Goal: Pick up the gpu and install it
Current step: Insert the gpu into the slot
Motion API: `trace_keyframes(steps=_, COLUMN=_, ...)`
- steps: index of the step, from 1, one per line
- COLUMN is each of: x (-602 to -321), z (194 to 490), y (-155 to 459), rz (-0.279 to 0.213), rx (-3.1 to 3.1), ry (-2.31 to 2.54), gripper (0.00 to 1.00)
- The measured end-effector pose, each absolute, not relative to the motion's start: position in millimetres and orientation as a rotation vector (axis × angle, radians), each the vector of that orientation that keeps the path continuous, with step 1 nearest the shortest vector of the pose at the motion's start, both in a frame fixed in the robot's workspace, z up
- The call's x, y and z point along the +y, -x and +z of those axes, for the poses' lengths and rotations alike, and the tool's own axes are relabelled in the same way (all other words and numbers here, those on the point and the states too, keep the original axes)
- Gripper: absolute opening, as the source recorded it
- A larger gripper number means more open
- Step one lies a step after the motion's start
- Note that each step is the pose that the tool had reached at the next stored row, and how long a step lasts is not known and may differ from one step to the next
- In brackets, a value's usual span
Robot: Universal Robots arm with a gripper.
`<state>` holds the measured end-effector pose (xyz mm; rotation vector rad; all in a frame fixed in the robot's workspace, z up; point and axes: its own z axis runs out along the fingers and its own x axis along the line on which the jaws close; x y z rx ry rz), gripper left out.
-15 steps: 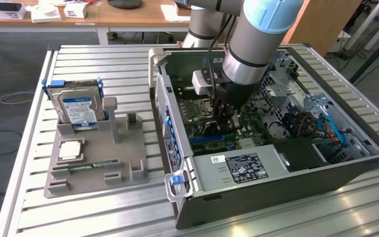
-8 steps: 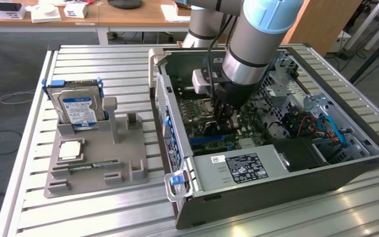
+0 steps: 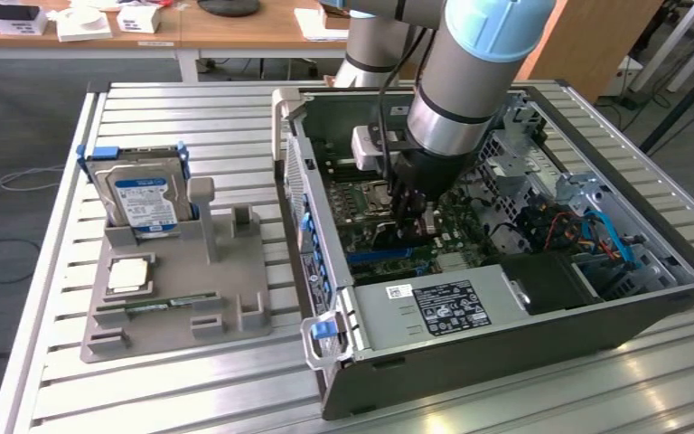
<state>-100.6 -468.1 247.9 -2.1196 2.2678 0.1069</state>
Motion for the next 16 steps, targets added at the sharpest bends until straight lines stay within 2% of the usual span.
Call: trace_keyframes(steps=16, x=-468.1, z=247.9, y=100.5, rz=0.101, rx=2.269, ry=2.123, gripper=0.27)
